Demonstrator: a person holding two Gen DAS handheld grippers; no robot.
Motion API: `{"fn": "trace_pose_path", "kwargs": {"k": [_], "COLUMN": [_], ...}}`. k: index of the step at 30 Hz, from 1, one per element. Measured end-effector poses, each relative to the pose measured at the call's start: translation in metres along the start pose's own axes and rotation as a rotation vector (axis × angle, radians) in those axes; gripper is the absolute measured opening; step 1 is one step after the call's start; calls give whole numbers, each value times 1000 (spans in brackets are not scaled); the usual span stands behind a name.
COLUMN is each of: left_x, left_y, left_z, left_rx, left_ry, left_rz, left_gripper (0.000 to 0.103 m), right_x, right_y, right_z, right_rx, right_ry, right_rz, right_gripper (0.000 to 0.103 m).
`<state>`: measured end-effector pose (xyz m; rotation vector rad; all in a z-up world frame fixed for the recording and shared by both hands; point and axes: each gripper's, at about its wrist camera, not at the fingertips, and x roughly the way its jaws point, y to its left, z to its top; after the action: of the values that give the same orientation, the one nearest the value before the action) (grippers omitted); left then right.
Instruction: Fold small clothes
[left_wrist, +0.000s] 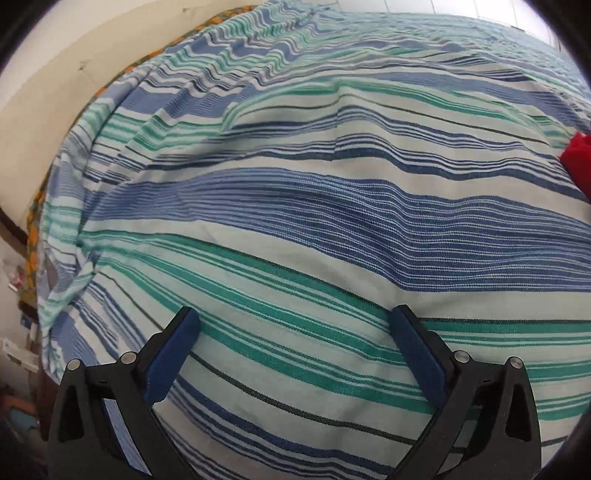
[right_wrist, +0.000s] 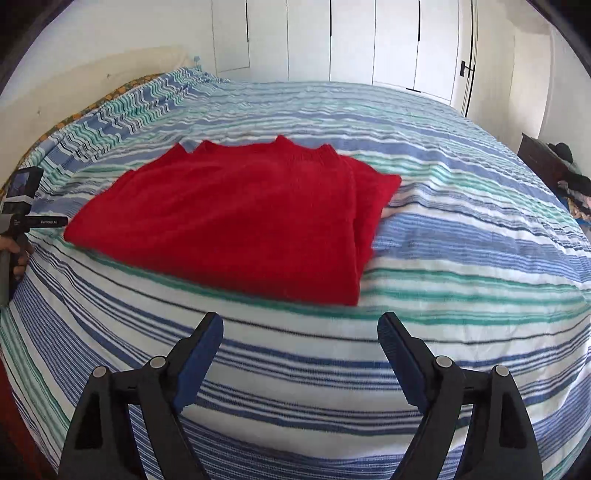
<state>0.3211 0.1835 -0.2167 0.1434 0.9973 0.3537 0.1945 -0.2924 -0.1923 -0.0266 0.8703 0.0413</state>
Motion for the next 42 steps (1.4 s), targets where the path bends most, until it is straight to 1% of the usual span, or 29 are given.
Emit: {"fn": "trace_pose_path", "kwargs": {"k": [1, 2, 3, 4, 5, 6, 9, 12, 16, 25, 42], "left_x": [0, 0, 4, 9, 10, 10, 8, 6, 7, 8, 8], "left_y": [11, 23, 32, 40, 43, 44, 32, 25, 29, 29, 28], "left_z": [0, 0, -1, -2, -2, -2, 0, 2, 2, 2, 1], "left_rx": [-59, -102, -146, -188, -216, -225, -181, -150, -167, -164, -165], "left_ry": [-2, 2, 12, 28, 34, 30, 32, 29, 31, 29, 25], "left_rz": [-58, -119, -178, -229, -261, -269, -217, -179, -200, -196, -193], "left_gripper": [103, 103, 103, 103, 103, 103, 103, 103, 103, 103, 103], "right_x": [8, 8, 9, 14, 18, 22, 27, 27, 28, 30, 28], "right_y": [2, 1, 1, 0, -2, -3, -8, -5, 1, 5, 1], "right_z": [-7, -12, -12, -11, -10, -8, -8, -9, -10, -8, -10], "right_rx": [11, 22, 19, 22, 28, 31, 50, 39, 16, 10, 31], "right_ry": [22, -3, -10, 5, 23, 38, 48, 44, 41, 55, 34], "right_rz": [-12, -23, -45, -64, -67, -61, -35, -54, -96, -110, -81], "right_gripper": [85, 88, 92, 97, 100, 101, 102, 102, 102, 102, 103]}}
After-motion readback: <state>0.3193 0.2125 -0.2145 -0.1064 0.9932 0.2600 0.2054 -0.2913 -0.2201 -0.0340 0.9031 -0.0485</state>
